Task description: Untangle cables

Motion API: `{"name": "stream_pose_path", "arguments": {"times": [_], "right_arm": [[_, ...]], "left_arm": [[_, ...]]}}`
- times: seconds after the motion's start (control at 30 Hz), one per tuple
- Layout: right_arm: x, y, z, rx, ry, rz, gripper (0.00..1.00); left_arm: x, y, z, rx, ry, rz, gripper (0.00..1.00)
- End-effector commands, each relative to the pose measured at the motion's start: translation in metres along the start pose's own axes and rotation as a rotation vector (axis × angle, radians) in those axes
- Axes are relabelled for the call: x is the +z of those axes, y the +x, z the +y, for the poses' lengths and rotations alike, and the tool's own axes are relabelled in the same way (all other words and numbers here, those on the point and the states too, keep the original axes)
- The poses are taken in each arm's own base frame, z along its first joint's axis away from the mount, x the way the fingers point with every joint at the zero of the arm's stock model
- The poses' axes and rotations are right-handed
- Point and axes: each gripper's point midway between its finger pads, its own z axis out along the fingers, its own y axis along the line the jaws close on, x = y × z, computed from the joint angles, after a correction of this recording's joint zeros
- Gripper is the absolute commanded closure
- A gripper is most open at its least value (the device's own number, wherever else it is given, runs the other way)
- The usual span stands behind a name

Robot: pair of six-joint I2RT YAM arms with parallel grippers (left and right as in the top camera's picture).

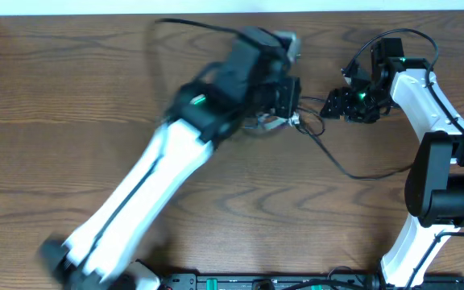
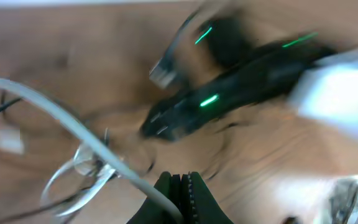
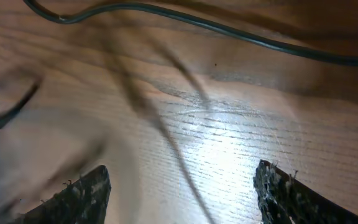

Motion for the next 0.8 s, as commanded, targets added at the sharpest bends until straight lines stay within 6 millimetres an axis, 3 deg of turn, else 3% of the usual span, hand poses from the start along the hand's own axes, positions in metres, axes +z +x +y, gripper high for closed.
{"name": "stream_pose_path", "arguments": {"times": [0.0, 0.2, 0.37, 0.5, 0.63, 0.77], "right_arm": [[-0.014, -0.01, 0.022, -0.075, -0.077, -0.049, 0.32], [-0.038, -0.02, 0.061, -0.188, -0.251, -0.115, 0.35], [-0.073, -0.023, 0.085, -0.269, -0.257, -0.198, 0.31], [-0.094, -0.015, 0.107, -0.364, -0.258, -0.236, 0.29], [-0.097, -0.001, 0.128, -0.471, -0.287, -0.222, 0.28], [-0.081, 0.009, 0.142, -0.54, -0.31, -0.177, 0.29]], "left_arm": [[-0.034, -0.014, -0.019, 0.011, 0.051, -0.075, 0.92], [-0.066, -0.032, -0.037, 0.04, 0.094, -0.18, 0.93], [-0.062, -0.037, -0.027, 0.015, 0.078, -0.186, 0.92], [-0.059, -0.041, -0.014, -0.017, 0.054, -0.187, 0.92], [-0.062, -0.047, -0.004, -0.055, 0.044, -0.202, 0.93], [-0.066, -0.052, 0.001, -0.075, 0.074, -0.207, 0.93]]}}
